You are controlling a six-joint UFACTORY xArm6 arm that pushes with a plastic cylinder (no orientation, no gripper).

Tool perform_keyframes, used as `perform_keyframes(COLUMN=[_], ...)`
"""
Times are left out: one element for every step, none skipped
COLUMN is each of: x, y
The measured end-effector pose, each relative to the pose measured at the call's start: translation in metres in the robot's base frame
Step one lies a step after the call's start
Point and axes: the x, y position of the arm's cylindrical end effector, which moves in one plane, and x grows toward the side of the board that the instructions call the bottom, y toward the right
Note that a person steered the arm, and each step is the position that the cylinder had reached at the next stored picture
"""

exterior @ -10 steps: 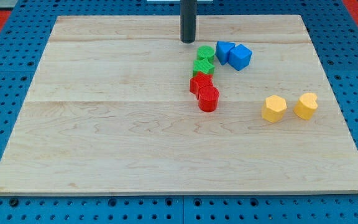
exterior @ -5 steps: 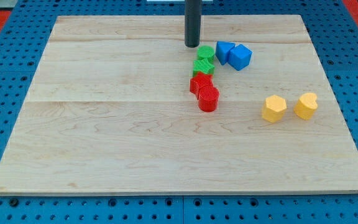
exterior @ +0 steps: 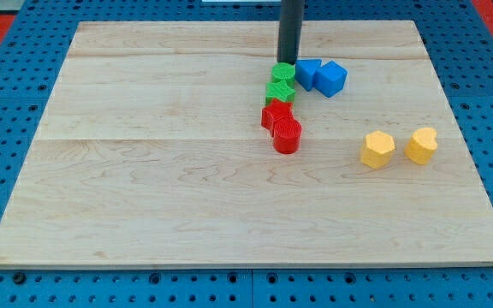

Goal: Move the blue triangle towards the yellow hexagon

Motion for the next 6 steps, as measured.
perform_keyframes(x=[0.000,0.002,0.017,0.034,0.051,0.070], y=[0.000,0.013,0.022,0.024,0.029,0.036])
